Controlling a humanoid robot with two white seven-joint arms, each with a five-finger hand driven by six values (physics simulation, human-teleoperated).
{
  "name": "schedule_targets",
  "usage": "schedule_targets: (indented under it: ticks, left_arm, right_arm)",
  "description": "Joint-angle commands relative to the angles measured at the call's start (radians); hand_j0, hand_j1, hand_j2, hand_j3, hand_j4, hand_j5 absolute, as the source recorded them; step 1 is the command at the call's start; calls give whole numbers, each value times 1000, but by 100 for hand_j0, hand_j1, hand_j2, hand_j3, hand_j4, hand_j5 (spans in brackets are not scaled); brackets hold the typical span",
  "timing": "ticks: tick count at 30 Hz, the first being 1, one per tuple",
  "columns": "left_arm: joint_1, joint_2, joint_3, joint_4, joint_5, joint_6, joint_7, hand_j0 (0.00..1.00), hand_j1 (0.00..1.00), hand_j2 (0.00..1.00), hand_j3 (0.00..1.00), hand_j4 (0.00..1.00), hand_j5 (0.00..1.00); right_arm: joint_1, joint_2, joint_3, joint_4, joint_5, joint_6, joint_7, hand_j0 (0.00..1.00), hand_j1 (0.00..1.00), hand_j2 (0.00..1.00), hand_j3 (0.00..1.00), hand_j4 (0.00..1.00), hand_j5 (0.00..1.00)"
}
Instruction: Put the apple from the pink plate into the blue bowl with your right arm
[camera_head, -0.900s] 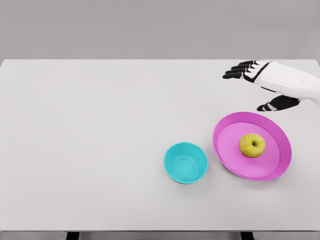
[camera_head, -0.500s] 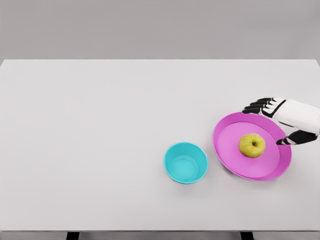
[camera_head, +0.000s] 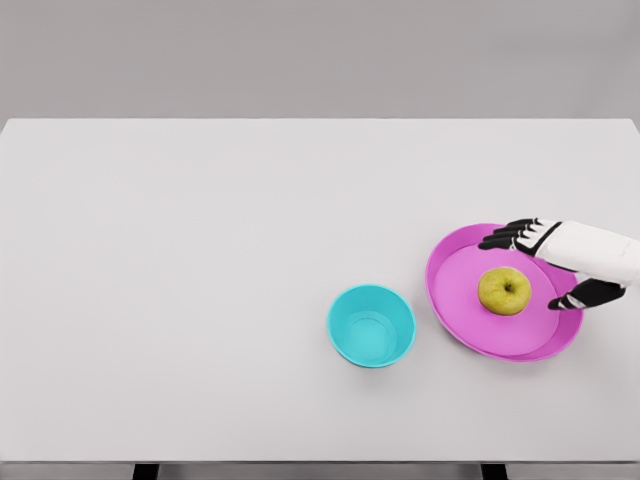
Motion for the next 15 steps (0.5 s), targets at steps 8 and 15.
schedule_targets:
  ticks: [8, 15]
  left_arm:
    - [0, 0, 0, 0, -1, -1, 0, 100, 100, 100, 100, 100, 100]
    - [0, 0, 0, 1, -1, 0, 0, 100, 100, 100, 100, 100, 100]
  right_arm:
    - [-25, -7, 98, 10, 24, 61, 0, 100, 100, 100, 100, 100, 100]
    - [-75, 31, 151, 62, 47, 61, 0, 100, 100, 100, 100, 100, 100]
